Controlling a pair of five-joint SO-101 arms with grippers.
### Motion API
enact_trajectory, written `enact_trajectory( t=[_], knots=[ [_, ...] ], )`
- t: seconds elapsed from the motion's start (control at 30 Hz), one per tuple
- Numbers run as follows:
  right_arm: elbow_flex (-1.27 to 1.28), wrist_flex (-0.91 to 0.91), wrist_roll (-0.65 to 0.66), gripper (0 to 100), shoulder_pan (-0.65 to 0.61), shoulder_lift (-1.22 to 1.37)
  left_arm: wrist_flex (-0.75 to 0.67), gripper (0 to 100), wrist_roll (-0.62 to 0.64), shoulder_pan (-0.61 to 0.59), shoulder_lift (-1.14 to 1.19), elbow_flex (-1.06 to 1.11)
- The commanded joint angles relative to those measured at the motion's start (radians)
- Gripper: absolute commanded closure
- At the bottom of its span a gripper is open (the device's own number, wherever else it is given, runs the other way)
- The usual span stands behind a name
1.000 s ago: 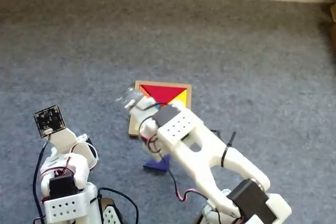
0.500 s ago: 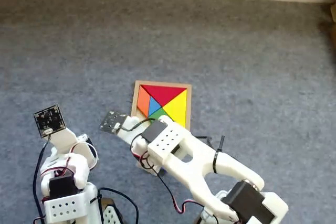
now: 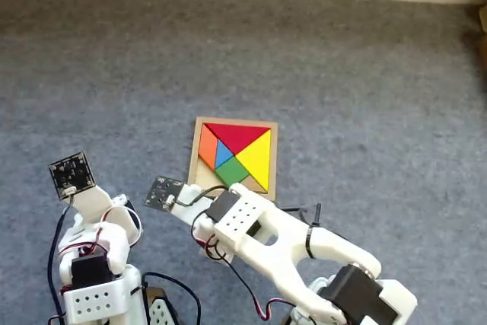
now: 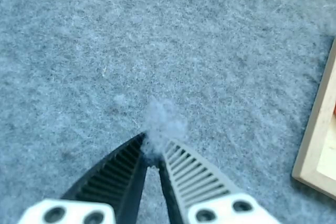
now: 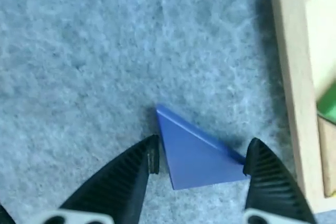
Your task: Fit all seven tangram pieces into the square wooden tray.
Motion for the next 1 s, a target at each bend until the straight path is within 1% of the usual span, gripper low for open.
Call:
enact_trajectory(
  t=[0.0, 0.17, 0.27, 0.37, 0.43, 0.77, 0.83, 0.87, 0.97],
  knots=[
    [0.004, -0.056, 0.012, 73.8, 0.042, -0.005, -0.008, 99, 0.008, -0.013, -0.024, 0.021],
    [0.004, -0.064, 0.003, 74.5, 0.094, -0.007, -0.008, 99, 0.008, -0.013, -0.024, 0.021],
    [-0.001, -0.068, -0.006, 80.2, 0.140, -0.007, -0.008, 99, 0.008, -0.013, -0.024, 0.021],
    [-0.005, -0.068, -0.132, 83.9, 0.173, -0.007, -0.008, 99, 0.008, -0.013, -0.024, 0.021],
    [-0.007, -0.068, -0.215, 83.9, 0.176, -0.007, -0.008, 99, 0.008, -0.013, -0.024, 0.021],
    [-0.042, -0.064, -0.517, 83.9, 0.174, -0.010, -0.008, 99, 0.008, -0.013, -0.024, 0.021],
    [-0.064, -0.059, -0.531, 83.9, 0.177, -0.019, -0.008, 99, 0.008, -0.013, -0.024, 0.021],
    [-0.076, -0.036, -0.514, 83.9, 0.177, -0.019, -0.008, 99, 0.008, -0.013, -0.024, 0.021],
    [-0.130, 0.045, -0.407, 83.7, 0.171, -0.019, -0.008, 99, 0.008, -0.013, -0.024, 0.021]
  ],
)
